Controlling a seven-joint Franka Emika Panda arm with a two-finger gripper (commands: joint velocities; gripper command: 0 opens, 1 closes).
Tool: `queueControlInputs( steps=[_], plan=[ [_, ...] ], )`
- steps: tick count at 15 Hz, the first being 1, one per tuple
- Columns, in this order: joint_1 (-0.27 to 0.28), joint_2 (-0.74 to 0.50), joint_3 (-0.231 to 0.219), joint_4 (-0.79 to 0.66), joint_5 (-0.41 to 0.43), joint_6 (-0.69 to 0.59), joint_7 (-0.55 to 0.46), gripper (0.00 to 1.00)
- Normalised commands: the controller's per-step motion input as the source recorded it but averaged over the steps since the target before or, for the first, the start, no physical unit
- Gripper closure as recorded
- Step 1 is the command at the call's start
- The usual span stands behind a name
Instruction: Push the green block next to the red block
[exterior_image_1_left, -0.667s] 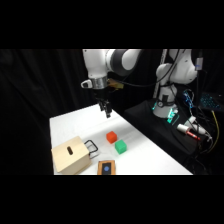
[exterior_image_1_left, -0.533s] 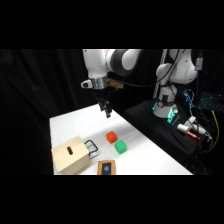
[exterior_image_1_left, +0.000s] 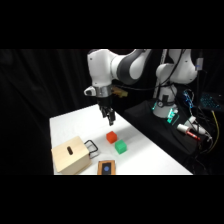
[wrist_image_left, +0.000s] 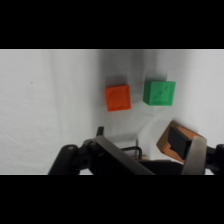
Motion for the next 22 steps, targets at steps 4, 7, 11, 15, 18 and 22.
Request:
queueControlInputs(
  steps=[4, 7, 11, 15, 18, 22],
  plan=[
    [0.145, -0.01, 0.114, -0.16, 0.003, 0.29, 0.22, 0.0],
    [0.145, 0.05, 0.092, -0.06, -0.043, 0.25, 0.24, 0.0],
    [0.142, 0.13, 0.078, 0.04, -0.056, 0.21, 0.24, 0.0],
    [0.137, 0.2, 0.026, 0.09, -0.131, 0.22, 0.24, 0.0],
    [0.1, 0.25, 0.011, 0.12, -0.08, 0.2, 0.18, 0.0],
    [0.081, 0.27, -0.005, 0.14, -0.063, 0.2, 0.11, 0.0]
  ],
)
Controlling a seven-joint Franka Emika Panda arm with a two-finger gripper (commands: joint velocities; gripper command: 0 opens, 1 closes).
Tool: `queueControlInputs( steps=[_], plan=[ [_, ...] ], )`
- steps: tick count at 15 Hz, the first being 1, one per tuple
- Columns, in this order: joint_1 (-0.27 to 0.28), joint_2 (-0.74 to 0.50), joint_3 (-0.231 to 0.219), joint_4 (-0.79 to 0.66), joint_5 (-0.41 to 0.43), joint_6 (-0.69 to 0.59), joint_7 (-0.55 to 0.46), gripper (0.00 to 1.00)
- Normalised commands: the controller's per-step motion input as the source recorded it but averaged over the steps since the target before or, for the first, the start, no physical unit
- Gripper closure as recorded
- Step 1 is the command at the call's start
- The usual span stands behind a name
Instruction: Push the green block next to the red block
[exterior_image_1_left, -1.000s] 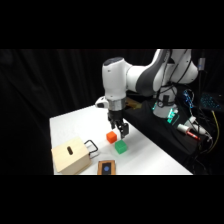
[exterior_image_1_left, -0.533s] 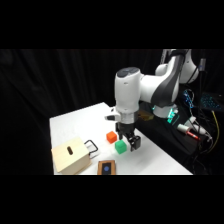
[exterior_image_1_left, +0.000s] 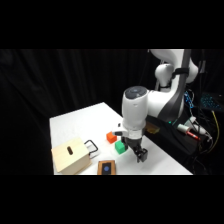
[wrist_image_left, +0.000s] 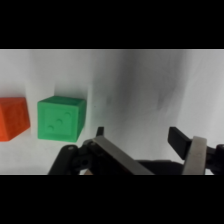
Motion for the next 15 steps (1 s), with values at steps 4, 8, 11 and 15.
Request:
queueControlInputs(
  steps=[4, 8, 11, 15],
  plan=[
    [0.015, 0.24, -0.009, 0.14, 0.015, 0.18, 0.0, 0.0],
    [-0.012, 0.11, -0.047, 0.07, 0.027, 0.15, -0.03, 0.0],
    [0.003, -0.02, -0.155, -0.02, -0.07, 0.14, 0.01, 0.0],
    [-0.055, -0.08, -0.169, -0.07, -0.11, 0.11, 0.0, 0.0]
  ],
)
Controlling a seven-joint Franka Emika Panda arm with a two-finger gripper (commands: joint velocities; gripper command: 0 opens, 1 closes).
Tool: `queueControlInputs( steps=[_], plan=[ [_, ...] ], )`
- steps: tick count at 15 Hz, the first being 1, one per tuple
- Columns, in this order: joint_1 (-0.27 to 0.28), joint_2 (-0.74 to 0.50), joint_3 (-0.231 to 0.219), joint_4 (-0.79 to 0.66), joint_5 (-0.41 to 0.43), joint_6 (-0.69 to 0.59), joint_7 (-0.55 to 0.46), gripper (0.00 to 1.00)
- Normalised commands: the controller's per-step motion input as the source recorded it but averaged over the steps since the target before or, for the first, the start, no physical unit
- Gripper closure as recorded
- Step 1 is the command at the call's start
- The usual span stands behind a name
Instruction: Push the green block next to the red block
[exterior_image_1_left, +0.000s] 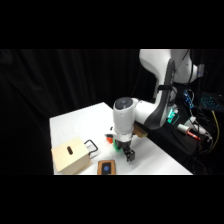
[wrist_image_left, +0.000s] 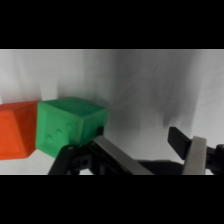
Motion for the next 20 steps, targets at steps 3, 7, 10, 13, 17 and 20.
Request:
queueControlInputs(
  steps=[3, 7, 10, 13, 17, 20],
  plan=[
    [-0.119, -0.1, -0.11, -0.09, -0.096, 0.06, -0.03, 0.0],
    [-0.11, -0.11, -0.047, -0.09, -0.082, 0.03, -0.06, 0.0],
    [-0.151, -0.2, 0.089, -0.08, -0.009, -0.17, -0.2, 0.0],
    [-0.203, -0.38, 0.201, -0.07, 0.065, -0.51, -0.35, 0.0],
    [-0.124, -0.44, 0.142, 0.0, 0.053, -0.58, -0.26, 0.0],
    [-0.068, -0.41, 0.084, 0.07, 0.01, -0.5, -0.14, 0.0]
  ],
)
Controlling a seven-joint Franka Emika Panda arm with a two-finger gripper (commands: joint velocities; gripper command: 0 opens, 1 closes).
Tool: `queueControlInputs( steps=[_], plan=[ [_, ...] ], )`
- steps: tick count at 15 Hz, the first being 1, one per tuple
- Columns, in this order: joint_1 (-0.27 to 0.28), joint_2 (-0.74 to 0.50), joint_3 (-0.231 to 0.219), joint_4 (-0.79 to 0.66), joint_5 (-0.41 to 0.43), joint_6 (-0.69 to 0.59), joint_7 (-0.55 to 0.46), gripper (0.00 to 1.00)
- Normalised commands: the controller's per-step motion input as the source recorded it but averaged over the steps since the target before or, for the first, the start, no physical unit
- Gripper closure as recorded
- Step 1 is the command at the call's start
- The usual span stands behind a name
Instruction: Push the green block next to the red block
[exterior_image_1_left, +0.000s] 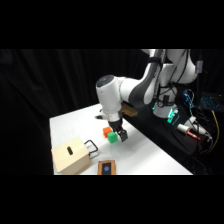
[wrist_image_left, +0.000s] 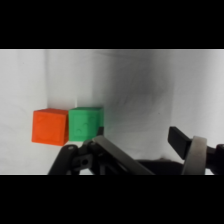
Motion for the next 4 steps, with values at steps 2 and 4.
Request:
queueControlInputs(
  steps=[2, 4],
  plan=[
    [-0.063, -0.35, 0.066, 0.1, -0.012, -0.44, -0.1, 0.0],
    [-0.077, -0.28, 0.07, 0.13, 0.024, -0.41, -0.13, 0.0]
  ],
)
